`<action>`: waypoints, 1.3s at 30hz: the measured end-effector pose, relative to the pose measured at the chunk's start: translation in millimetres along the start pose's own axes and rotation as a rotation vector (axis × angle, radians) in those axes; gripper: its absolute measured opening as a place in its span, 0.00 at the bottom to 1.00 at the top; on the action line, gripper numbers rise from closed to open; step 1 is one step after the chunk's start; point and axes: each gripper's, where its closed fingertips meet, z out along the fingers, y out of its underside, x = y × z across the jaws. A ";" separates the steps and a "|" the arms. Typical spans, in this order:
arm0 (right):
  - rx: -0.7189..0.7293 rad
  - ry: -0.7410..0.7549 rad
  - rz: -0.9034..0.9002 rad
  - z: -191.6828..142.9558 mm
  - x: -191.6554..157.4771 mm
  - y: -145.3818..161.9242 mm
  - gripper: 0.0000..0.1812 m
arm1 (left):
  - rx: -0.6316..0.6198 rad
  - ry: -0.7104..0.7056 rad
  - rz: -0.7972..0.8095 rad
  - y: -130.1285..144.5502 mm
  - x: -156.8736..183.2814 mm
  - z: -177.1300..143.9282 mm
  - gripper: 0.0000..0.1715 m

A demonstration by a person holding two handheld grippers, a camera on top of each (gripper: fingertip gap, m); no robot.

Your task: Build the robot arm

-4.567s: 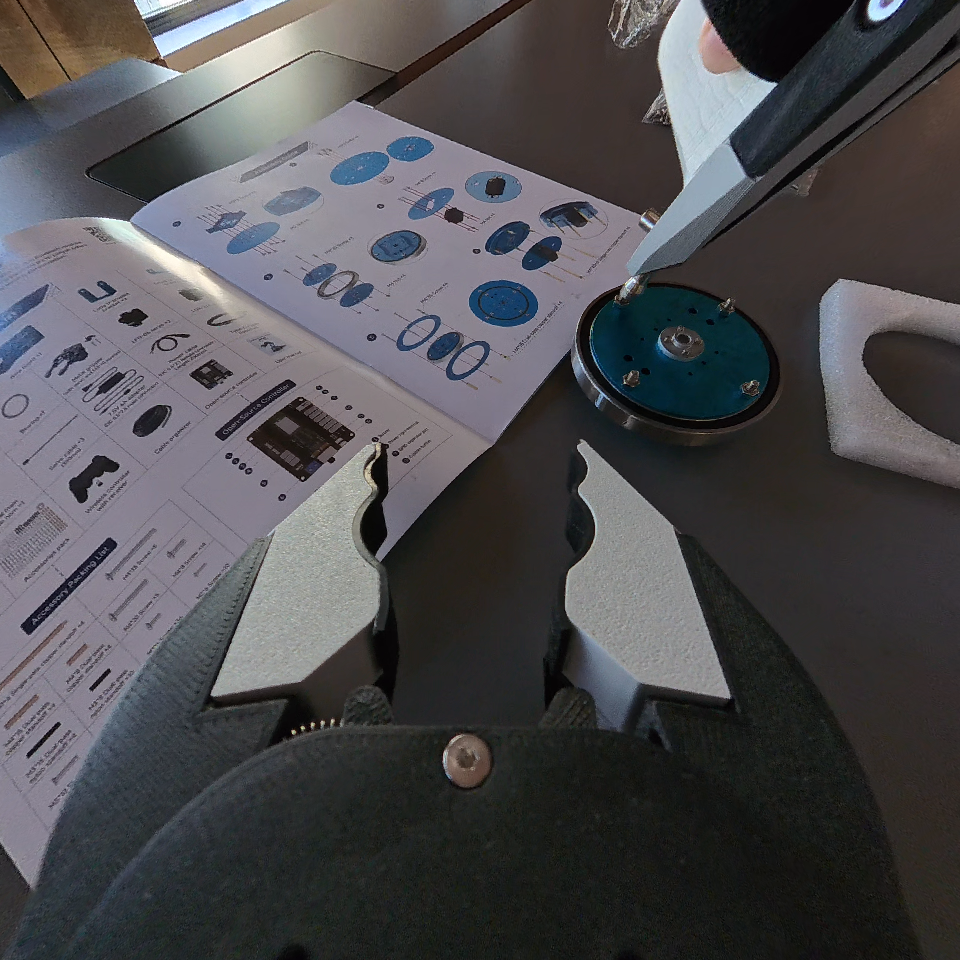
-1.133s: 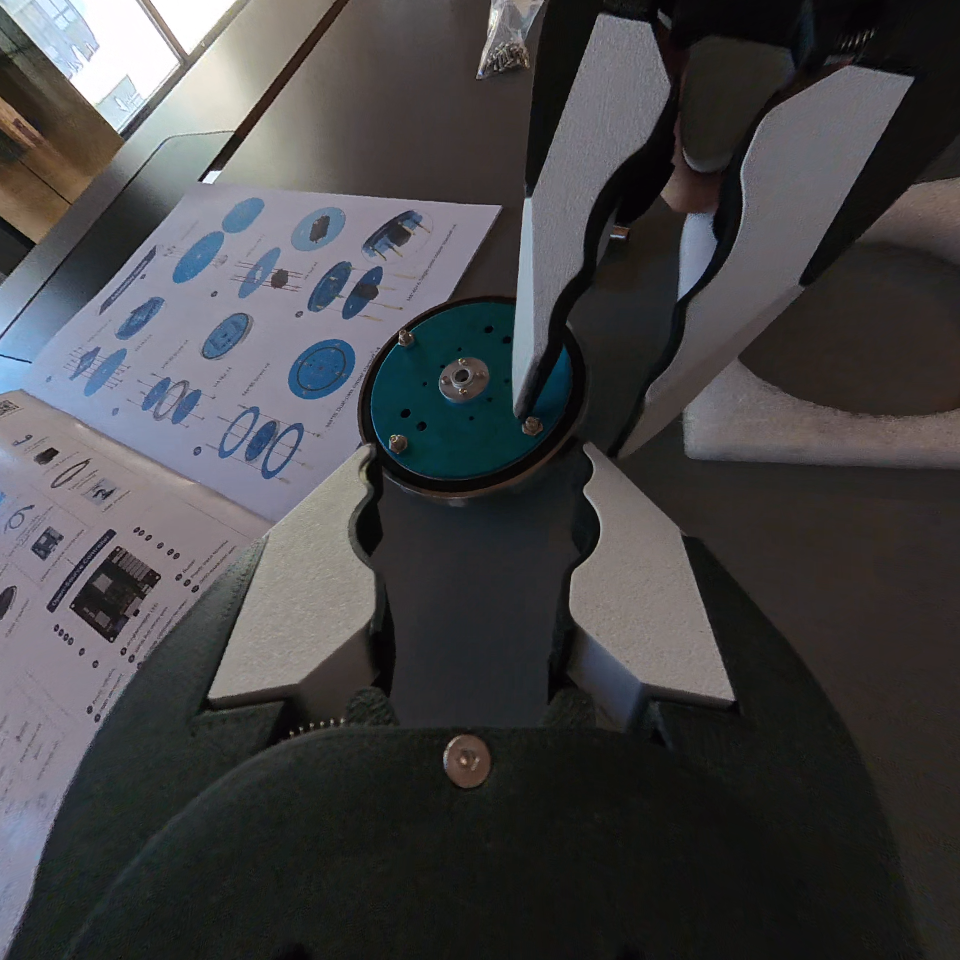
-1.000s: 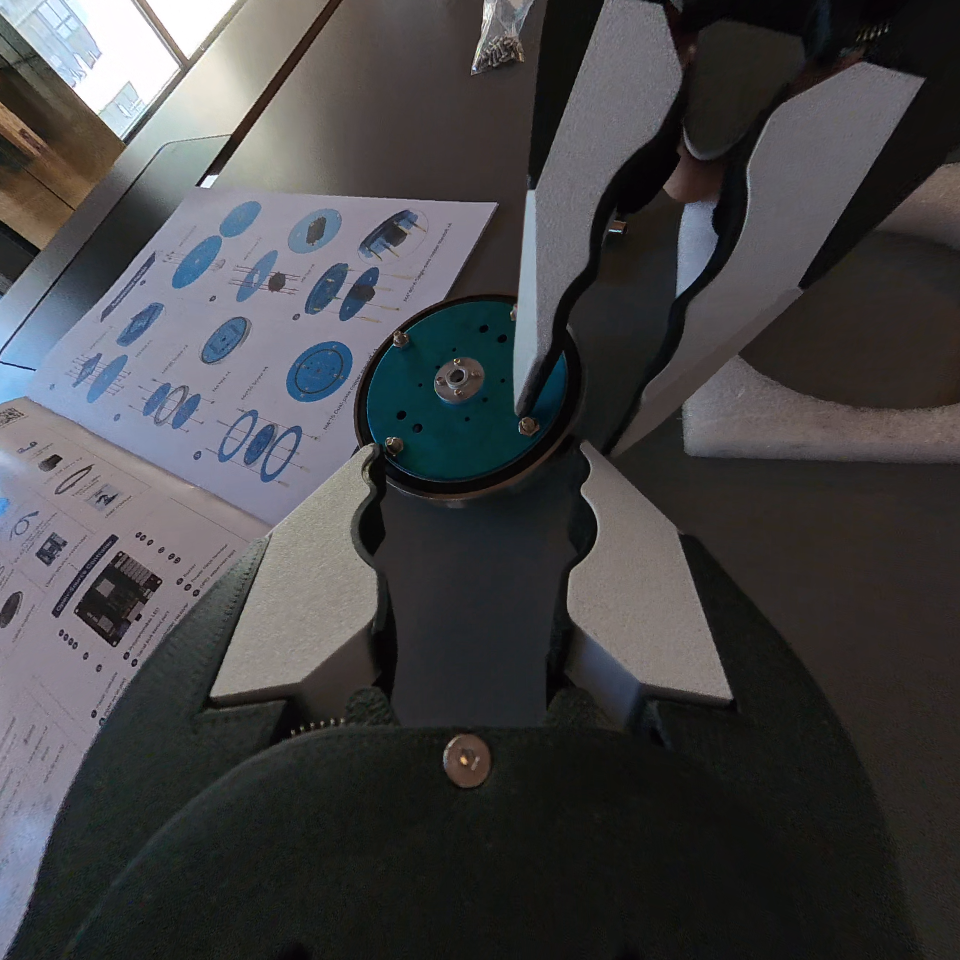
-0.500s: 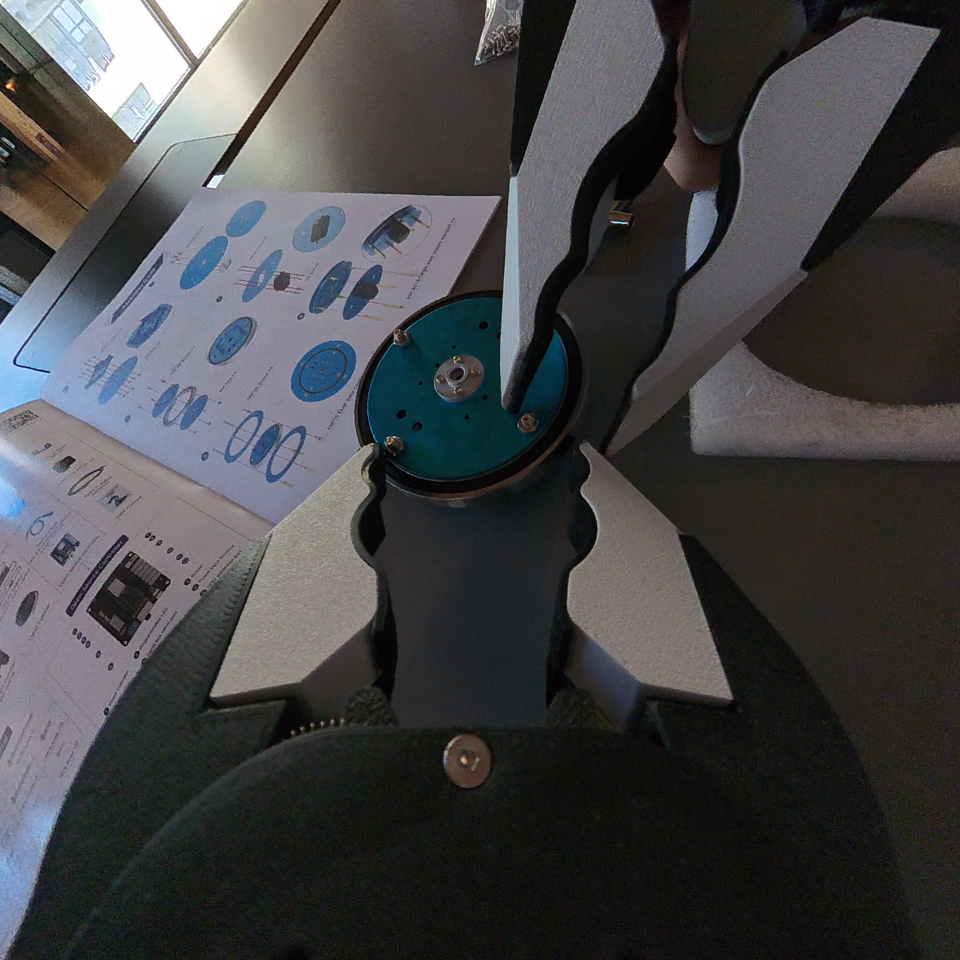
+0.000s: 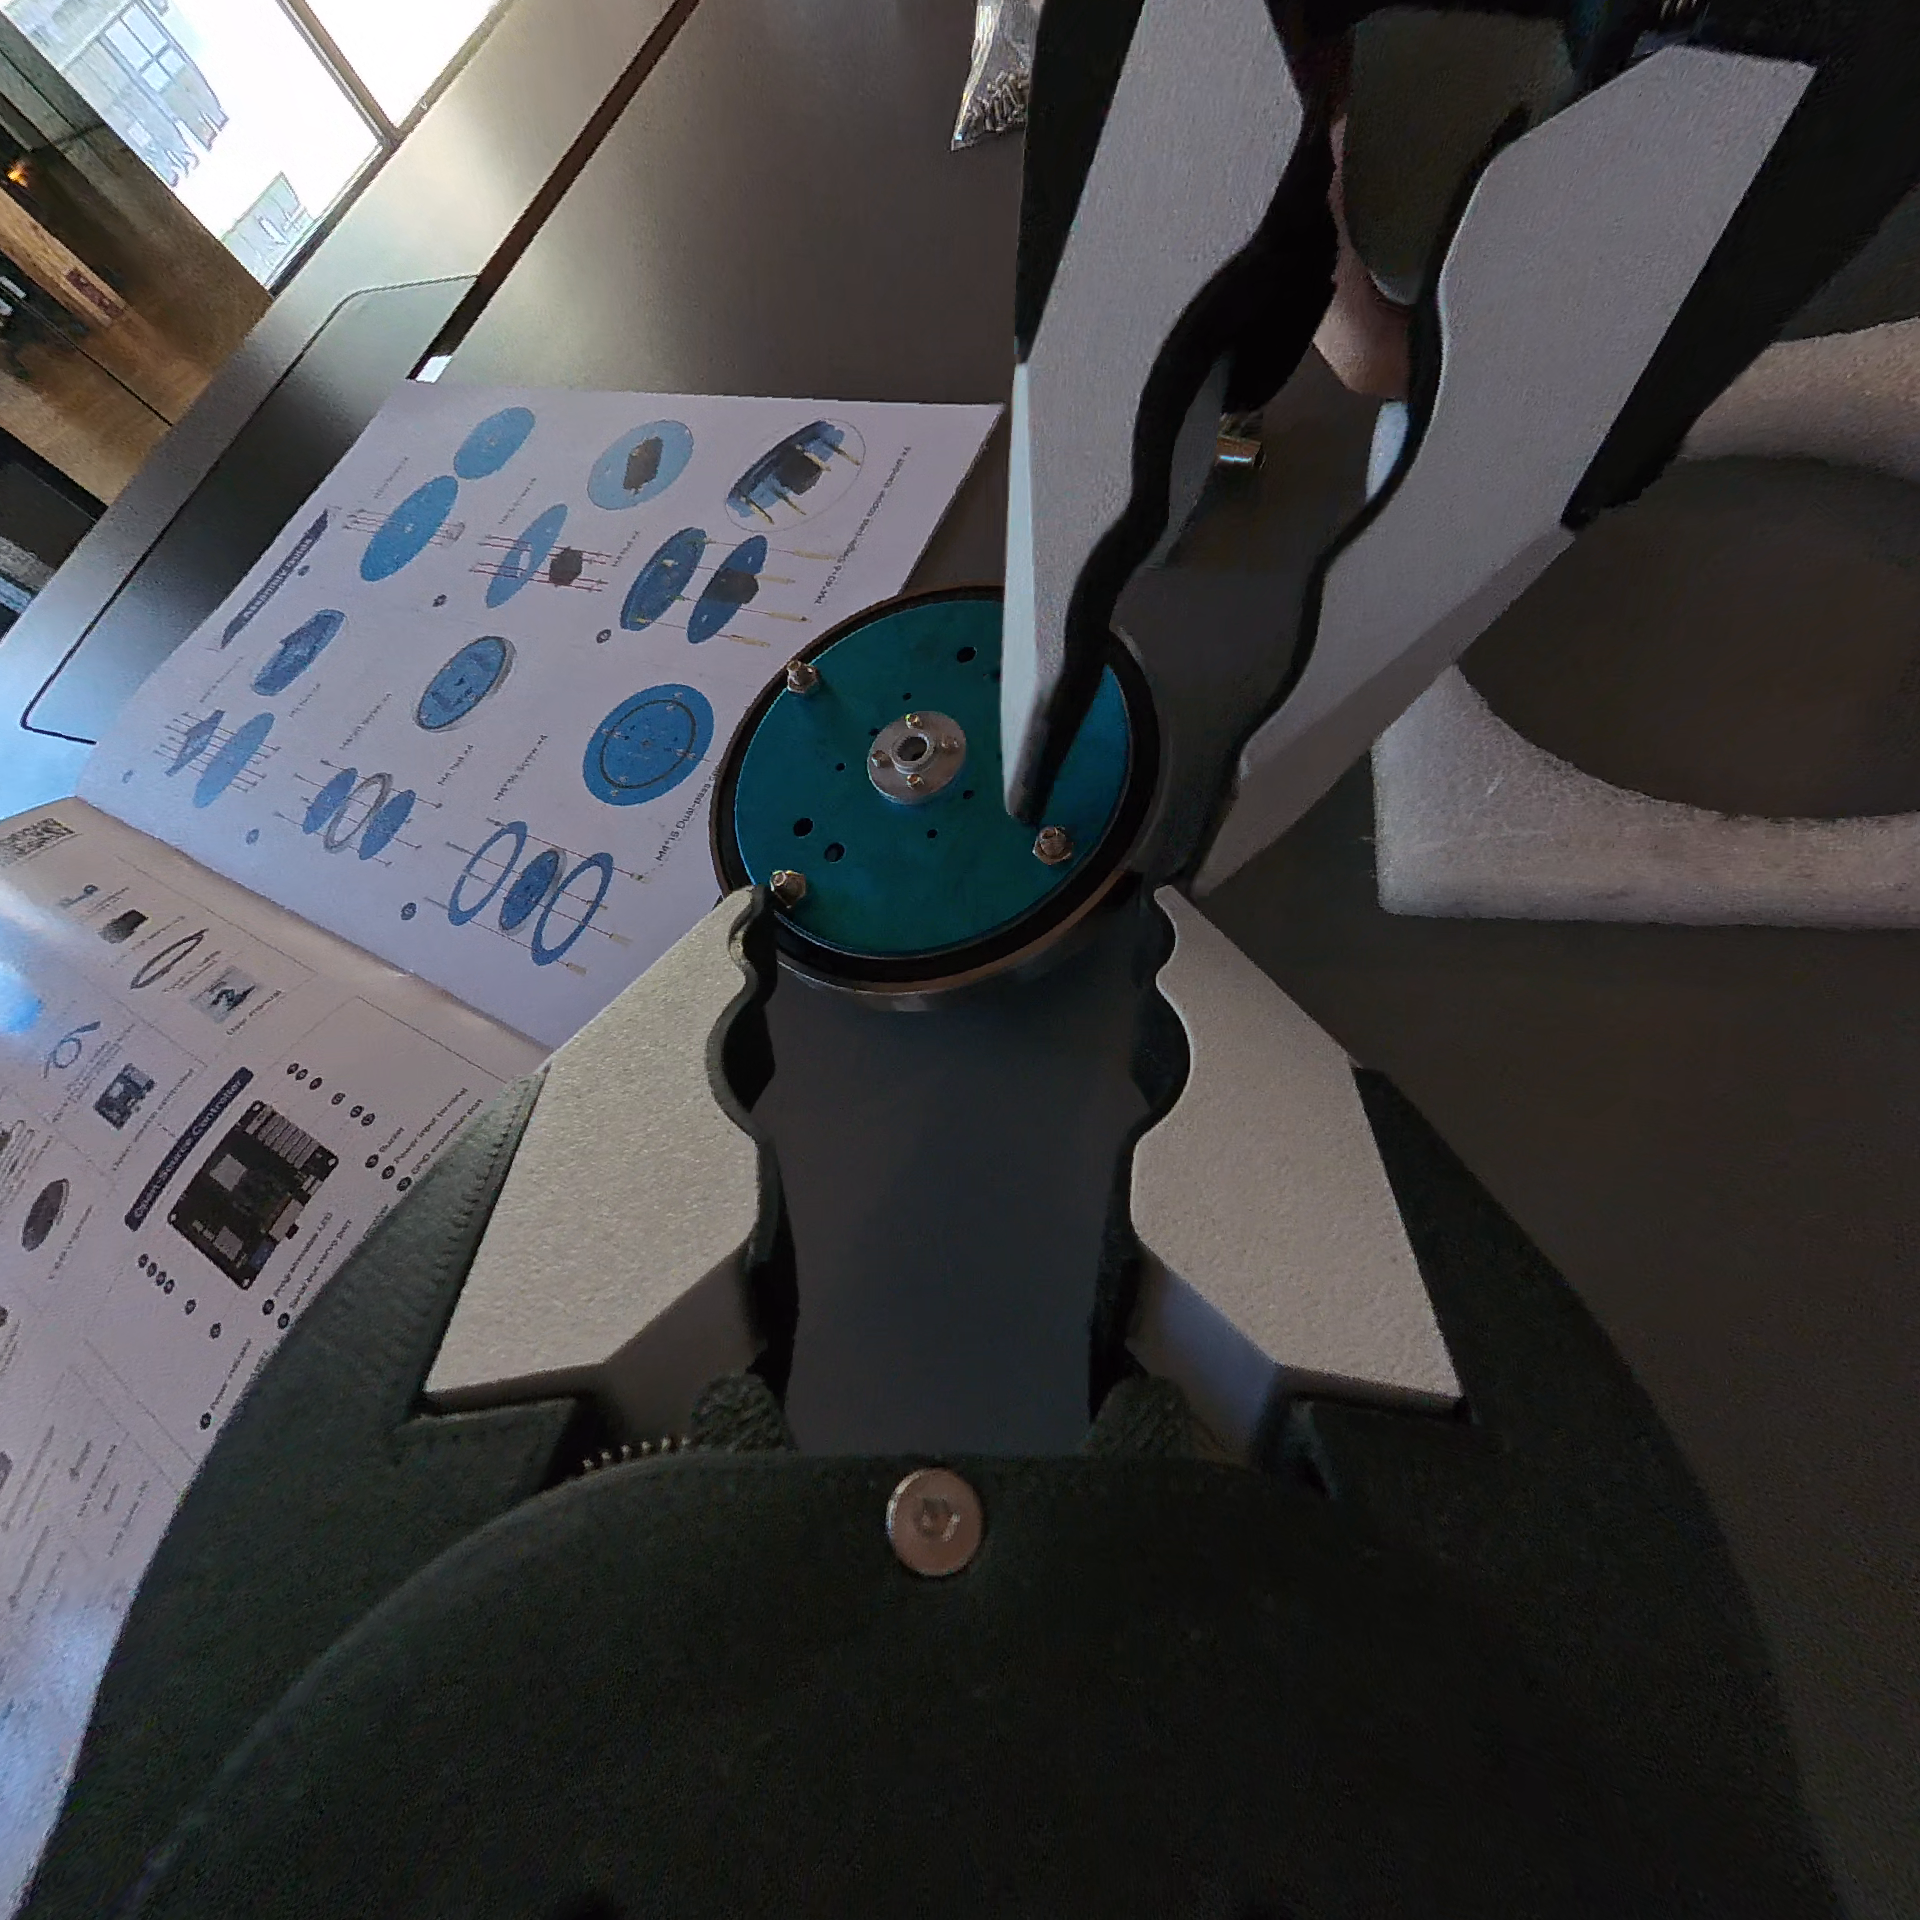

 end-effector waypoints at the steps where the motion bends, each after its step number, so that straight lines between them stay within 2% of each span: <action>1: -0.006 0.001 0.002 0.6 -0.3 1.8 0.13 | -0.005 -0.004 0.005 0.6 -0.1 0.5 0.40; 3: -0.008 0.005 -0.012 -2.3 -1.4 2.8 0.09 | -0.006 -0.007 0.009 0.4 0.1 0.9 0.41; 4: -0.003 -0.011 -0.021 -5.0 -4.2 2.1 0.00 | -0.006 -0.006 0.007 0.4 0.0 0.9 0.41; 6: 0.017 0.012 -0.009 -7.4 0.5 -0.6 0.00 | -0.002 -0.003 0.003 0.0 0.0 0.5 0.40; 9: 0.010 0.027 0.005 -2.2 6.2 -0.1 0.16 | 0.002 -0.002 0.001 -0.6 -0.1 0.1 0.40; 12: 0.003 0.009 -0.007 -0.3 2.2 2.7 0.12 | -0.016 -0.004 0.025 2.1 -0.8 -1.2 0.39; 14: 0.012 0.028 -0.015 -4.3 5.1 2.5 0.10 | -0.031 0.004 0.055 2.3 -2.0 -11.0 0.33; 16: 0.038 0.028 0.000 -8.0 6.9 -0.1 0.10 | 0.055 0.043 0.018 -13.5 0.4 -28.5 0.15; 17: 0.054 0.027 0.007 -9.1 7.9 -1.4 0.10 | 0.115 0.077 -0.022 -24.8 2.8 -36.8 0.09; 19: 0.076 0.017 0.012 -9.0 8.1 -2.6 0.10 | 0.168 0.132 -0.075 -36.3 5.7 -44.8 0.07; 22: 0.080 -0.004 0.011 -4.8 6.2 -1.7 0.10 | 0.171 0.159 -0.076 -35.7 7.2 -40.5 0.00; 26: 0.068 0.000 0.020 -0.8 5.5 0.1 0.12 | 0.092 0.206 -0.064 -26.1 16.8 -24.7 0.00; 29: 0.070 -0.009 0.012 -0.3 2.8 -0.5 0.12 | 0.044 0.171 -0.028 -20.4 15.6 -13.7 0.05; 39: 0.066 -0.001 0.008 0.8 2.5 1.2 0.11 | 0.038 0.189 -0.029 -18.7 16.4 -8.1 0.00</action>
